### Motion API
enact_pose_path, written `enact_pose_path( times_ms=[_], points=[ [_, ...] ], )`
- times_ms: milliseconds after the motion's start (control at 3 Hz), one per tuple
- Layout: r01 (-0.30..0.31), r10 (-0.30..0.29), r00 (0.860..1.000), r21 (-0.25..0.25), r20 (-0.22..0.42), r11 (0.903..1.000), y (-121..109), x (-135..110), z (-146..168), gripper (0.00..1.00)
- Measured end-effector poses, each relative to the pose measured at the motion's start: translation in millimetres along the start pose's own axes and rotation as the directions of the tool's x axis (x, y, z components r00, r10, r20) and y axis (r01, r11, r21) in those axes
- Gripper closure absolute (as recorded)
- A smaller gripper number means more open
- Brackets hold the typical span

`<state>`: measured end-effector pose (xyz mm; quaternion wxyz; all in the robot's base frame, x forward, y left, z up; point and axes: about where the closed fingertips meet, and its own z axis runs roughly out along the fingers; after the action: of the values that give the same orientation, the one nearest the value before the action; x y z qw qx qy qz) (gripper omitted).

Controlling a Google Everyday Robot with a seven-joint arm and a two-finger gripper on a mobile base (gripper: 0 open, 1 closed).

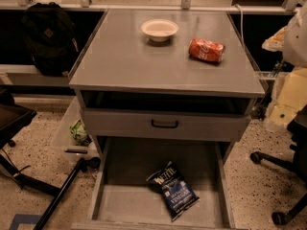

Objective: Pick blue chip bag from middle drawer and place on counter

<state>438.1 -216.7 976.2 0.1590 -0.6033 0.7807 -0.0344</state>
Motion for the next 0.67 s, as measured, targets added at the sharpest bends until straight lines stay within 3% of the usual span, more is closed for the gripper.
enact_pose_path(
  times_ms=[333, 667],
  points=[
    [0.0, 0.0, 1.0, 0.0, 0.0, 1.0, 0.0, 0.0, 0.1, 0.0],
    [-0.017, 0.015, 1.0, -0.08, -0.026, 0.9966, 15.5, 13.5, 48.3, 0.0]
  ],
)
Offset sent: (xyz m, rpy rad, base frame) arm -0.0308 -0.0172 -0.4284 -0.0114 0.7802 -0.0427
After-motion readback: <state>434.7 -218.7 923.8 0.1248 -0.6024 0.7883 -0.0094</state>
